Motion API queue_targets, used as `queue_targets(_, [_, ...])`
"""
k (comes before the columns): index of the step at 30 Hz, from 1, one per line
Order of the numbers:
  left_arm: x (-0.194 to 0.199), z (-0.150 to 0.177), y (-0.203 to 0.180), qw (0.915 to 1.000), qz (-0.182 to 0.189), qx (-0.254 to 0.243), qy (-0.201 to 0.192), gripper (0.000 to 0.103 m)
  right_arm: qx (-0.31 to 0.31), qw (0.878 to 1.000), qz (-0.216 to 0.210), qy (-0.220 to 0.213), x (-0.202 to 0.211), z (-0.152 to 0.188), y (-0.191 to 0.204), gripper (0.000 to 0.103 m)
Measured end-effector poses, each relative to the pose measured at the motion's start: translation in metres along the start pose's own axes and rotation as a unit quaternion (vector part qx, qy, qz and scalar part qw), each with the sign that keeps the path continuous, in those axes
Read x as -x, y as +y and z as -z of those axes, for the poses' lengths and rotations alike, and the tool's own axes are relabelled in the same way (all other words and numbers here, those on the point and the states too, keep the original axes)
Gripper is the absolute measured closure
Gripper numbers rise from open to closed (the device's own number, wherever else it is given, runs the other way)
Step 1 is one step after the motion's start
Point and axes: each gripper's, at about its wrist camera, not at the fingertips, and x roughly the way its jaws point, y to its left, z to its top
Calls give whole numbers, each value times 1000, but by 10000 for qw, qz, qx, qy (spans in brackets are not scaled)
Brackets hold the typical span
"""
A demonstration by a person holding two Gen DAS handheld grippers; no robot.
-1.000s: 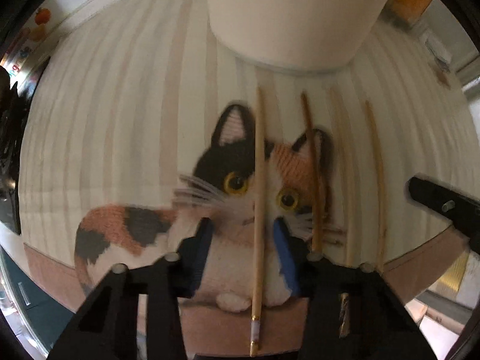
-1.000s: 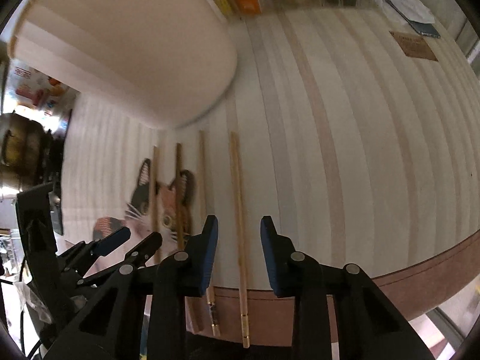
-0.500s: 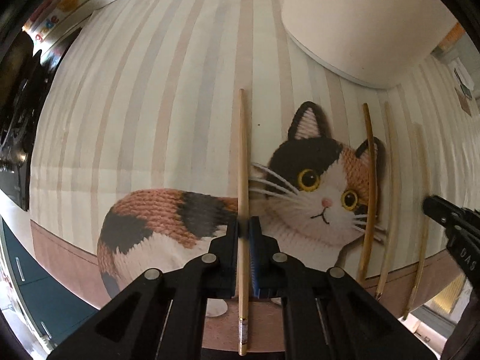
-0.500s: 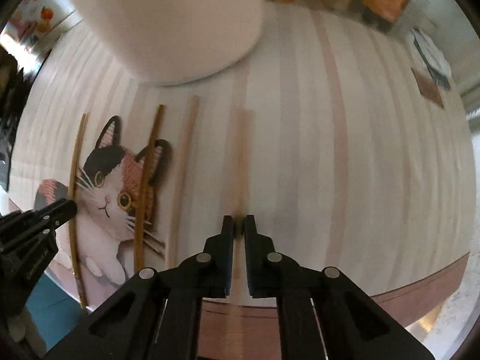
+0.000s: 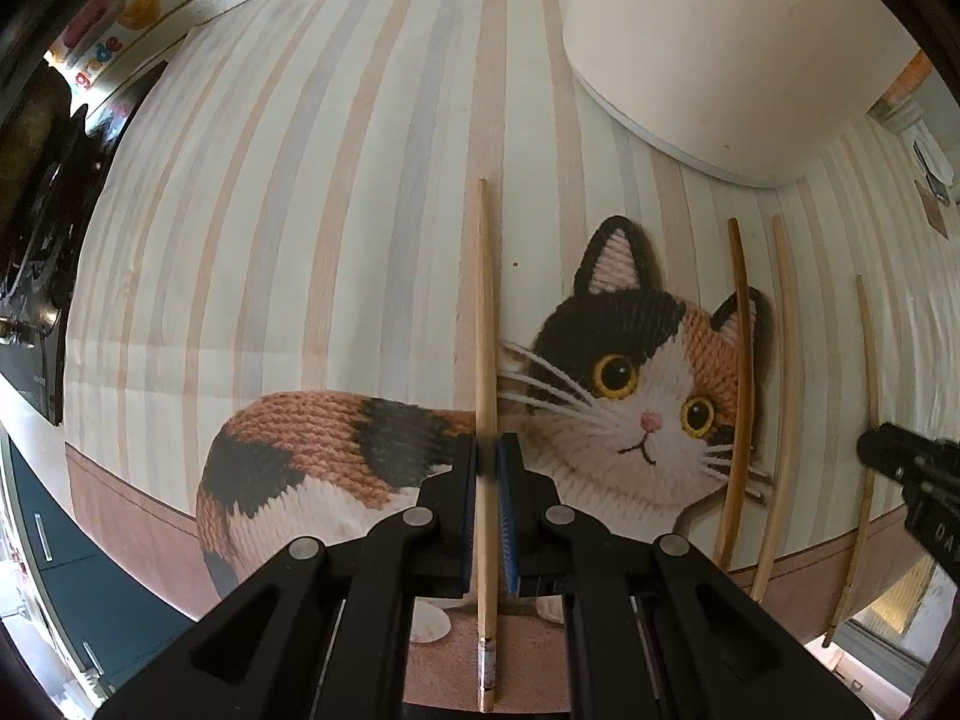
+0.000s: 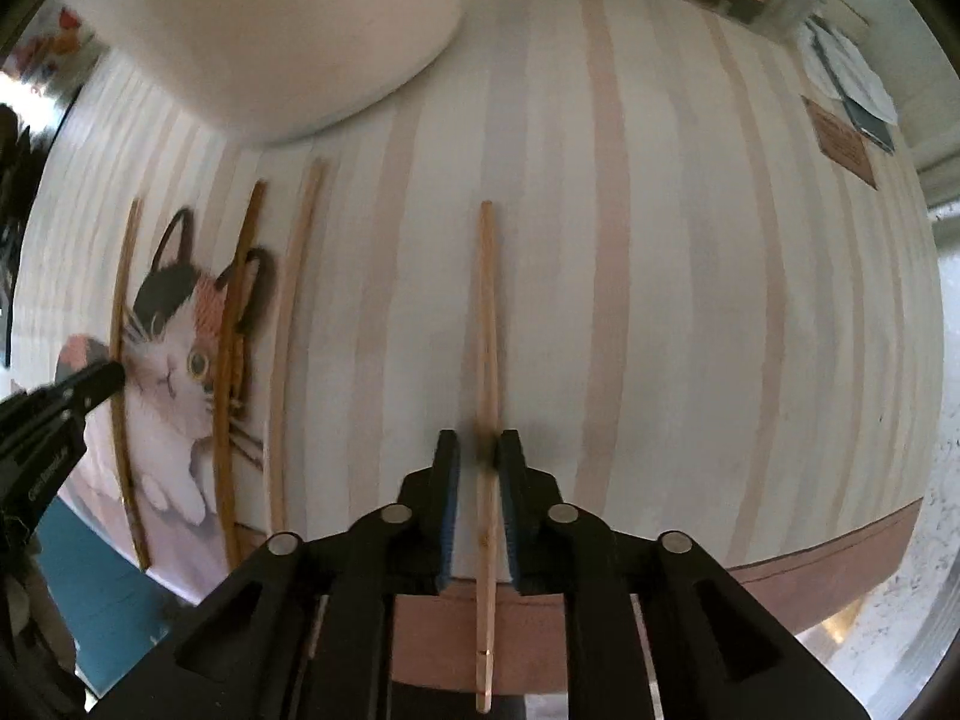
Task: Organize utensils
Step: 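Lift both held chopsticks and carry them over the utensil holder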
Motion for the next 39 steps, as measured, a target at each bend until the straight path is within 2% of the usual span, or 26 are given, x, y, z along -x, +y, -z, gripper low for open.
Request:
queue_targets(4, [1, -4, 5, 10000, 74, 51, -25, 98, 81, 9999, 67, -14, -2, 2, 7, 85])
queue_targets(6, [1, -4, 6, 9999, 90, 53, -27, 98, 118, 9999, 101, -26, -5, 4, 24, 83])
queue_targets(8, [1, -3, 7, 9999, 84, 51, -30, 98, 140, 9998, 134, -32, -5, 7, 18, 82])
queue_targets(18, [-4, -7, -4, 9997, -144, -163, -54, 98, 227, 9992, 292, -160, -2, 2, 28, 82])
queue_targets(21, [-5, -7, -7, 9996, -172, -214, -62, 98, 140, 9993, 269, -198, -1, 4, 29, 88])
queue_targets(22, [-5, -6, -6, 9997, -155, -194, -57, 98, 97, 9994, 265, -220, -1, 4, 28, 96])
queue_targets(24, [-2, -5, -5, 9996, -214, -142, -105, 98, -85, 9996, 84, -246, 1, 4, 19, 96])
queue_targets(27, [15, -5, 0, 9990, -256, -75, -365, 98, -355, 9987, -134, -345, 6, 6, 9, 96])
queue_targets(32, [59, -11, 6, 9954, -204, 57, -935, 99, -679, 9932, -386, -861, 36, 11, -4, 96])
queue_targets(39, [122, -24, 20, 9836, -131, 279, -1776, 99, -924, 9790, -600, -1716, 89, 10, -18, 96])
